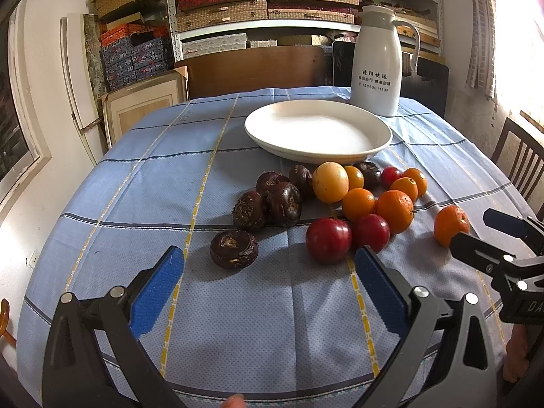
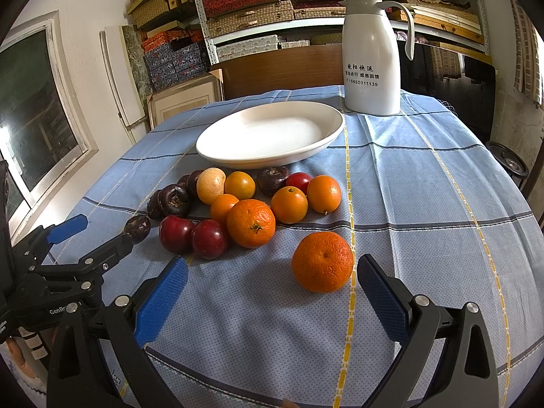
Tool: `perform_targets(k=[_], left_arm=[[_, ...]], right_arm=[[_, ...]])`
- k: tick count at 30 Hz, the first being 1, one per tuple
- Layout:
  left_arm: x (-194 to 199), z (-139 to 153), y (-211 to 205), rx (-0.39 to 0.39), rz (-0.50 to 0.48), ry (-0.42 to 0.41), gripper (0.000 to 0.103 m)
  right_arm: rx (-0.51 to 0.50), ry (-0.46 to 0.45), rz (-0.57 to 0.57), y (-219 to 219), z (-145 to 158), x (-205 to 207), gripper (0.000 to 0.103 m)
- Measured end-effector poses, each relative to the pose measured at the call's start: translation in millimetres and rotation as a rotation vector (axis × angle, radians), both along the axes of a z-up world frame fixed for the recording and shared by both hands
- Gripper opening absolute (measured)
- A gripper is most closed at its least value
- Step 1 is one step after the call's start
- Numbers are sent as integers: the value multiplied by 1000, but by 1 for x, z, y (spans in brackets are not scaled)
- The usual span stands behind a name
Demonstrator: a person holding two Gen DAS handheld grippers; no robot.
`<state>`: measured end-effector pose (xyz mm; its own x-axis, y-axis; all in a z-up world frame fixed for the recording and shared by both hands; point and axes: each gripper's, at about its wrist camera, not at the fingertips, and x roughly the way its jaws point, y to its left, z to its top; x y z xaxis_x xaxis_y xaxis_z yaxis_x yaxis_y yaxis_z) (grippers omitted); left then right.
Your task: Organize fruits
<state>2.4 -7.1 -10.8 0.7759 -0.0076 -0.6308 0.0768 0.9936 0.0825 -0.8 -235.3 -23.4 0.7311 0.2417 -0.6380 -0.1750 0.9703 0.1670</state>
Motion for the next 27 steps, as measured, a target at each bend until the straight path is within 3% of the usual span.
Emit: perform_targets(k=[27], left_arm=[[1,-3,-2,-2,-3,8,99]], right_arm=[[1,0,0,1,0,0,100]])
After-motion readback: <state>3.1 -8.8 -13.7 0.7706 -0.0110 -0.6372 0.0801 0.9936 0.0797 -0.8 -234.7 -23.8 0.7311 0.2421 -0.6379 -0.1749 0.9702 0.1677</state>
